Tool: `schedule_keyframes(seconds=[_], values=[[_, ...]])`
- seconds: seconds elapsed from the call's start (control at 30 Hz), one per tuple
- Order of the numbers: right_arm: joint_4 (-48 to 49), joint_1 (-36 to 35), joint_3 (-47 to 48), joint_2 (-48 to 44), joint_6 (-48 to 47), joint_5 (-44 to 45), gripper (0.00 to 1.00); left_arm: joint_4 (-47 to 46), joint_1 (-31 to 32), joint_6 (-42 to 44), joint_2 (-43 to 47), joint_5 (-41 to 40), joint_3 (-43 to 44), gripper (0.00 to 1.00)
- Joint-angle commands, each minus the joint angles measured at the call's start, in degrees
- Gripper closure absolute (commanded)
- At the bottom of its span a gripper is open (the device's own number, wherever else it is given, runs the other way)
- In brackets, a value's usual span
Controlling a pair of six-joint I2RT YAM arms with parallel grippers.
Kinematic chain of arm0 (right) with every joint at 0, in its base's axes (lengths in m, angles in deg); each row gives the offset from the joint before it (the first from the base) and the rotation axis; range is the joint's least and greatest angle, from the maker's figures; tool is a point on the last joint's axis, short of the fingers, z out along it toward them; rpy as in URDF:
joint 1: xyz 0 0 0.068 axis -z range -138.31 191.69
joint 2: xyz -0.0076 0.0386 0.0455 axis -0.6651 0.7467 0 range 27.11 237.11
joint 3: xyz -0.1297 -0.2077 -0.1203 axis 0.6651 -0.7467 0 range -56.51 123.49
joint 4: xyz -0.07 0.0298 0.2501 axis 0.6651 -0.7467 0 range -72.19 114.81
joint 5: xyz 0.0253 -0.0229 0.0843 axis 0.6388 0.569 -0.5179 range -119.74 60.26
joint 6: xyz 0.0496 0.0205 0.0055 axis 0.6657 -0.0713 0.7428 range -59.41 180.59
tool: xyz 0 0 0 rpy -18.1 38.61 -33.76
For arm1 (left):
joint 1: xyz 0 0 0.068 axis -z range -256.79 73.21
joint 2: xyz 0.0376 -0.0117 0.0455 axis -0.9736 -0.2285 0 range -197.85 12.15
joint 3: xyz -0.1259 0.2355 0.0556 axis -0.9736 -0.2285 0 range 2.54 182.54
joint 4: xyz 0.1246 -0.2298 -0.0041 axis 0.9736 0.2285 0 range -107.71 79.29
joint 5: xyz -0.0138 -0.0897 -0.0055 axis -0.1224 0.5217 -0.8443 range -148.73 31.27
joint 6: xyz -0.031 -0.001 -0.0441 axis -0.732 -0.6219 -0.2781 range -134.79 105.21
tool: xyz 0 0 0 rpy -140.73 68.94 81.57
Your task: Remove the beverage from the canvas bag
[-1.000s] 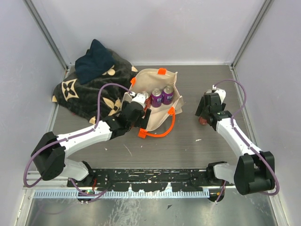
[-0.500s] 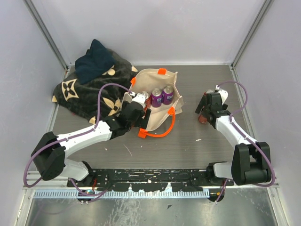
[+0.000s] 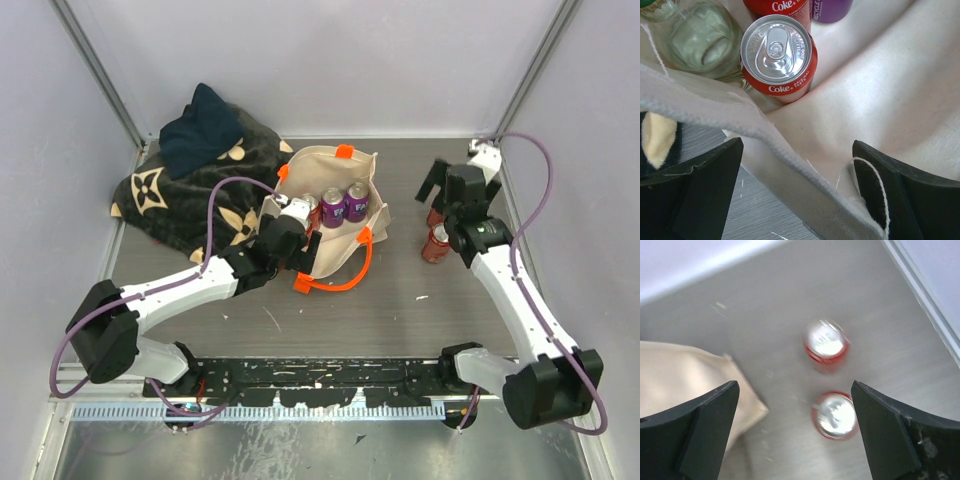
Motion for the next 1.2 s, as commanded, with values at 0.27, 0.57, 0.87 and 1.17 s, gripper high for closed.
schedule_keyframes(seconds=[0.27, 0.57, 0.87, 1.17], values=[[-1.95, -20.28, 27.96, 8.41, -5.34, -2.22, 0.06, 0.56, -0.01, -0.17, 1.45, -0.55, -0.68, 0.02], [-3.78, -28.06, 31.92, 18.67, -0.78, -7.83, 0.08, -1.32, -0.06, -1.31, 1.73, -0.21, -1.63, 0.02], [-1.3, -28.04, 25.83, 22.92, 7.38, -5.95, 0.0, -1.85, -0.01, -2.29, -0.1, 0.58, -1.95, 0.02], [0.56, -21.67, 21.76, 25.85, 16.76, -7.26, 0.01, -2.61, 0.04, -2.74, -0.45, 1.41, -2.76, 0.02]])
